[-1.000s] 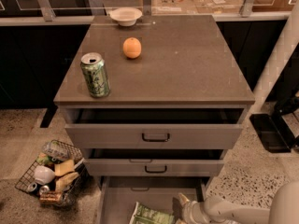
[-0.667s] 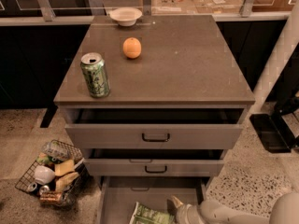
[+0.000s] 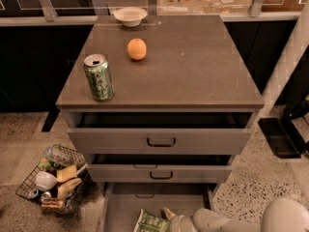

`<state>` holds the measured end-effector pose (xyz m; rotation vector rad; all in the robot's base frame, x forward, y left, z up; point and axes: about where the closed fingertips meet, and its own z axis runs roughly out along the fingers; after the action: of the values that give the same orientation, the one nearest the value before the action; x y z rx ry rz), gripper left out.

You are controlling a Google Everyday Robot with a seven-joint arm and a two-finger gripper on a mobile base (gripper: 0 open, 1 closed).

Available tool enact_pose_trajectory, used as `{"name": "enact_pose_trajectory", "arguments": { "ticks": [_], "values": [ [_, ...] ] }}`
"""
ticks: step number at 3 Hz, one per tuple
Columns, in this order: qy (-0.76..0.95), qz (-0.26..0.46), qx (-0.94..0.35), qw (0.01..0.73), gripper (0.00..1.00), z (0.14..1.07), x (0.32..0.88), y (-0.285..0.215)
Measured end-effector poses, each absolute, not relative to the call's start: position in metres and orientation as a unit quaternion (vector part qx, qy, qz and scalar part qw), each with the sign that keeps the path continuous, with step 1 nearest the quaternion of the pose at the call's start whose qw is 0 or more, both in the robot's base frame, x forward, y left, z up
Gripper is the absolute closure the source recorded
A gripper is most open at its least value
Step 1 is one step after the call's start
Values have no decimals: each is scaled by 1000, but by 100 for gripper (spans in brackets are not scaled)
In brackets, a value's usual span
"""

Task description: Pick green rice chip bag from bottom drawer and place on counter

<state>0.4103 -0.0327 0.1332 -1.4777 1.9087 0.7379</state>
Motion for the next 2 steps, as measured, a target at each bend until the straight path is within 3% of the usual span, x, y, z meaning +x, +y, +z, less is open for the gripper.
{"name": "enact_pose_trajectory", "arguments": {
  "ticks": [2],
  "values": [
    [714, 286, -575, 280, 40, 112, 403, -5]
  ]
}}
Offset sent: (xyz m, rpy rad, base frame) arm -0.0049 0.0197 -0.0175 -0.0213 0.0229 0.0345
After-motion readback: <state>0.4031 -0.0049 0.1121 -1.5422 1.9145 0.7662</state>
